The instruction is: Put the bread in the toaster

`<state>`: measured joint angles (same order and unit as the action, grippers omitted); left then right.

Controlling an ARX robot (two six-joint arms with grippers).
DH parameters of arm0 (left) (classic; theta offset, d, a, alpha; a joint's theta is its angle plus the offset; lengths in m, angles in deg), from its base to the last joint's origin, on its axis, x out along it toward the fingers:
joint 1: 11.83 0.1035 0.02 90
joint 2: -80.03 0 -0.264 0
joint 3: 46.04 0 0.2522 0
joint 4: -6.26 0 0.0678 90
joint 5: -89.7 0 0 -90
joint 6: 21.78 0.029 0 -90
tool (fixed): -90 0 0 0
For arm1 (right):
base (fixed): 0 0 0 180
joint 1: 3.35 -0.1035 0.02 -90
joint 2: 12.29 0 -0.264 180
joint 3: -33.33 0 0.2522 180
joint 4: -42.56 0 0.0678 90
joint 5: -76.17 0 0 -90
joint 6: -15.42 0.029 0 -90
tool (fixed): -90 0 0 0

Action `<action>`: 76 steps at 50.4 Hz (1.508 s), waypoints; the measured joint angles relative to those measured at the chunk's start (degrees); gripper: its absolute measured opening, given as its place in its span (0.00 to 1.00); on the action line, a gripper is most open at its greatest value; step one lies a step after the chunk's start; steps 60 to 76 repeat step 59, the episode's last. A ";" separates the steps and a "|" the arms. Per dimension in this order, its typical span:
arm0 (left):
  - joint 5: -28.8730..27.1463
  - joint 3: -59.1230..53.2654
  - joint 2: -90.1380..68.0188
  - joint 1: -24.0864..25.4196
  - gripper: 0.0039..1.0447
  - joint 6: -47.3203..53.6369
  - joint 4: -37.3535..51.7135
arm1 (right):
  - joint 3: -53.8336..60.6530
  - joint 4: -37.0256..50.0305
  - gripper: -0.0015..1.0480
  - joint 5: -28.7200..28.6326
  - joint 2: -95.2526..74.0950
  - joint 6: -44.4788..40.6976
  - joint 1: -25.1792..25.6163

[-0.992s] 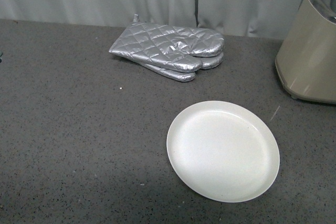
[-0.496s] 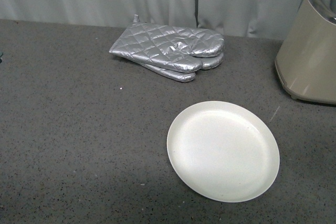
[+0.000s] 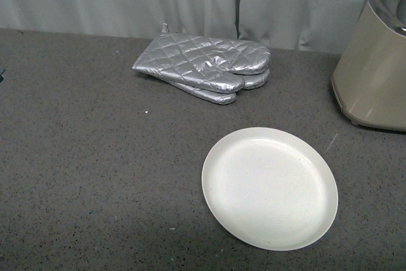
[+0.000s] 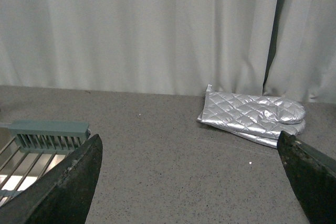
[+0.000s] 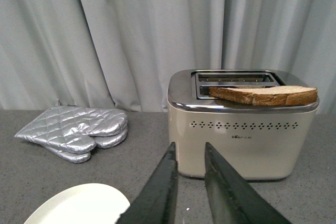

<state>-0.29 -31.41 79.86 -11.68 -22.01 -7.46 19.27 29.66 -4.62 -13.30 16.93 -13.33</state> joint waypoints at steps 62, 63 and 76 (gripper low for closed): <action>0.04 0.00 -0.02 0.00 0.94 0.00 0.00 | 0.00 -0.87 0.91 -9.11 0.79 -1.27 9.84; 0.04 0.00 -0.02 0.00 0.94 0.00 0.00 | 0.00 -0.87 0.91 -9.11 0.79 -1.27 9.84; 0.04 0.00 -0.02 0.00 0.94 0.00 0.00 | 0.00 -0.87 0.91 -9.11 0.79 -1.27 9.84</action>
